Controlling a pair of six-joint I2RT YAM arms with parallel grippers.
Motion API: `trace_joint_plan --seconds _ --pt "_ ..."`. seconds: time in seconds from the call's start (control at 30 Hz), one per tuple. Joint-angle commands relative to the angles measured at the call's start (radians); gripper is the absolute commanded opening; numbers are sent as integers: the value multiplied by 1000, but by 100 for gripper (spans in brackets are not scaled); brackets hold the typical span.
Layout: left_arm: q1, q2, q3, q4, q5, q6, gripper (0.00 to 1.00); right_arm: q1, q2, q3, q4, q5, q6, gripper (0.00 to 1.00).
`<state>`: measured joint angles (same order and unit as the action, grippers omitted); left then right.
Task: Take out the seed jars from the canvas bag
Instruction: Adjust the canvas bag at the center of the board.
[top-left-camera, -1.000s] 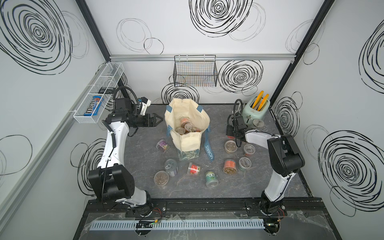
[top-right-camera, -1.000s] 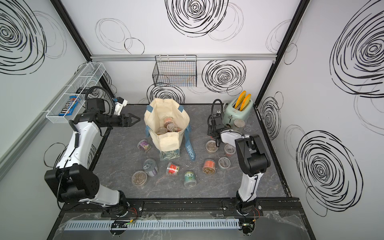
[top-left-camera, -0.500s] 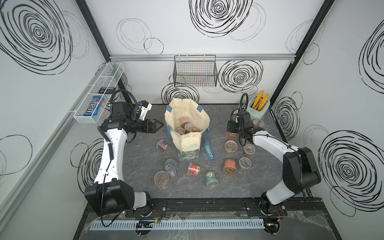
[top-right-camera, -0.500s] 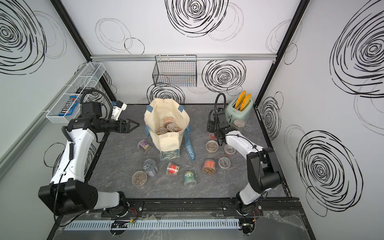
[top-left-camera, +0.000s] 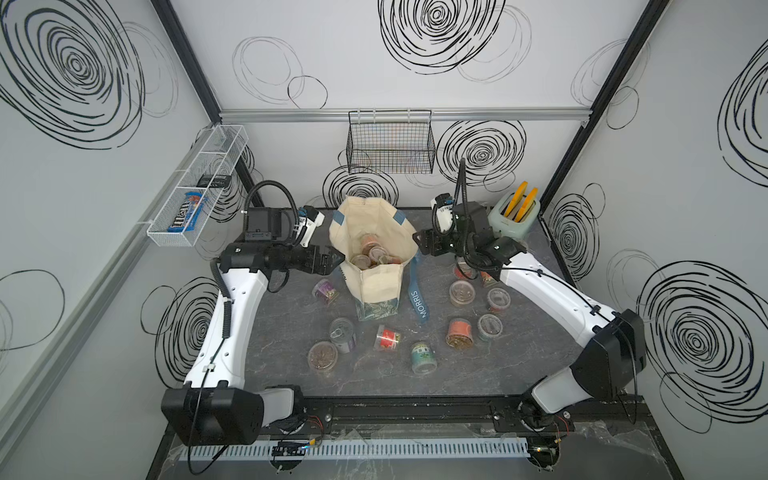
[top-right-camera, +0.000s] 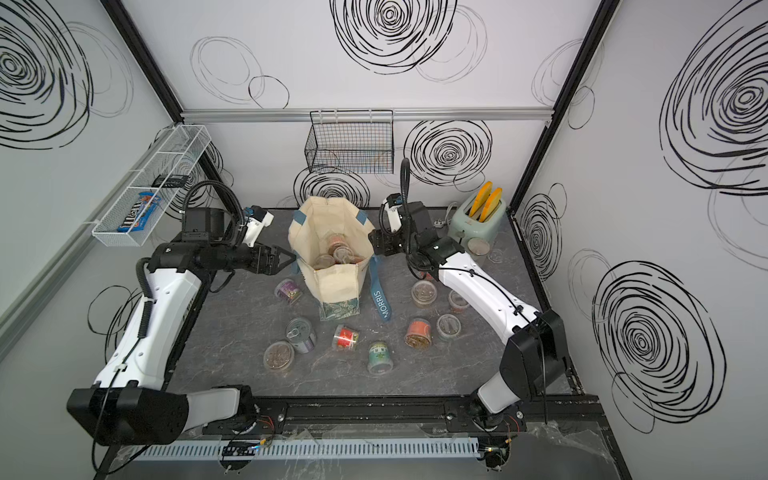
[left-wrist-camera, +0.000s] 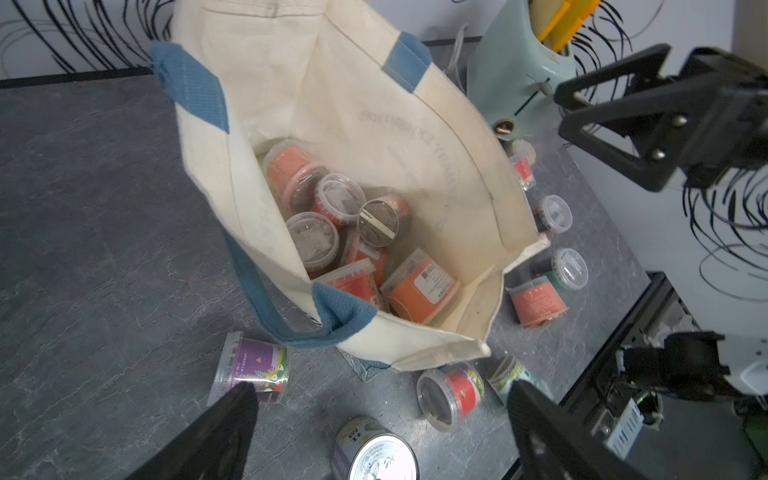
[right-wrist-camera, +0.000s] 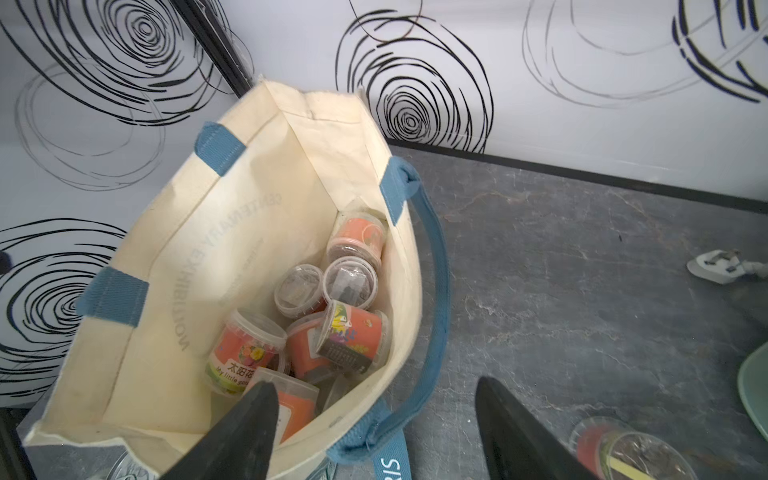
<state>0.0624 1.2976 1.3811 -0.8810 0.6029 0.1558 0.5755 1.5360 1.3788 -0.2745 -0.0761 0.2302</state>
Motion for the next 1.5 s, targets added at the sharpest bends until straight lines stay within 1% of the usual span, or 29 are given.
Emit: trace_joint_plan --seconds 0.0,0.1,0.23,0.3,0.4,0.43,0.5,0.6,0.67,0.73,0.8,0.83,0.9,1.0,1.1,1.2,1.23,1.27,1.3,1.33,1.37,1.4,1.47 --pt "-2 36 -30 90 -78 -93 96 -11 17 -9 13 29 -67 81" --pt "-17 84 -40 162 -90 -164 96 -27 39 -8 31 42 -88 81" --pt "-50 186 -1 276 -180 -223 100 -28 53 0 46 42 -90 81" --pt "-65 267 51 306 -207 -242 96 -27 32 -23 66 32 -81 81" --pt "-89 402 161 288 -234 -244 89 -28 -27 -88 95 34 -68 81" --pt "-94 441 197 277 -235 -238 82 -29 -49 -110 102 37 -65 81" --pt "-99 518 274 261 -196 -214 55 -31 -96 -151 109 39 -63 81" --pt "-106 599 361 254 -133 -187 24 -34 -149 -185 91 35 -66 81" --pt "-122 635 411 249 -108 -162 12 -33 -175 -199 70 23 -75 81" --pt "-145 657 451 245 -71 -122 6 -34 -197 -213 53 10 -78 81" --pt "-174 669 486 237 -28 -51 5 -32 -227 -243 61 -42 -100 81" --pt "-190 670 495 236 -11 -16 0 -30 -241 -258 67 -75 -115 81" --pt "-226 668 503 236 24 82 0 -21 -266 -280 71 -123 -151 80" --pt "-280 667 505 238 47 200 0 -14 -288 -284 55 -163 -193 79" --pt "-319 682 536 227 77 292 0 -14 -301 -292 49 -212 -234 79" --pt "-327 712 587 254 113 299 0 1 -307 -309 53 -281 -264 78" --pt "-327 724 604 258 117 299 2 9 -307 -315 54 -301 -278 78" --pt "-327 739 629 259 114 296 8 26 -309 -323 56 -316 -304 79" --pt "-327 753 660 250 109 293 9 47 -311 -333 56 -330 -348 79" --pt "-326 766 686 240 107 287 11 69 -316 -341 56 -332 -390 81" --pt "-325 777 715 227 103 279 27 95 -322 -350 57 -326 -439 84" --pt "-323 784 738 214 96 275 49 115 -326 -355 51 -327 -485 87" --pt "-317 780 756 188 84 271 69 133 -318 -354 41 -328 -546 93"
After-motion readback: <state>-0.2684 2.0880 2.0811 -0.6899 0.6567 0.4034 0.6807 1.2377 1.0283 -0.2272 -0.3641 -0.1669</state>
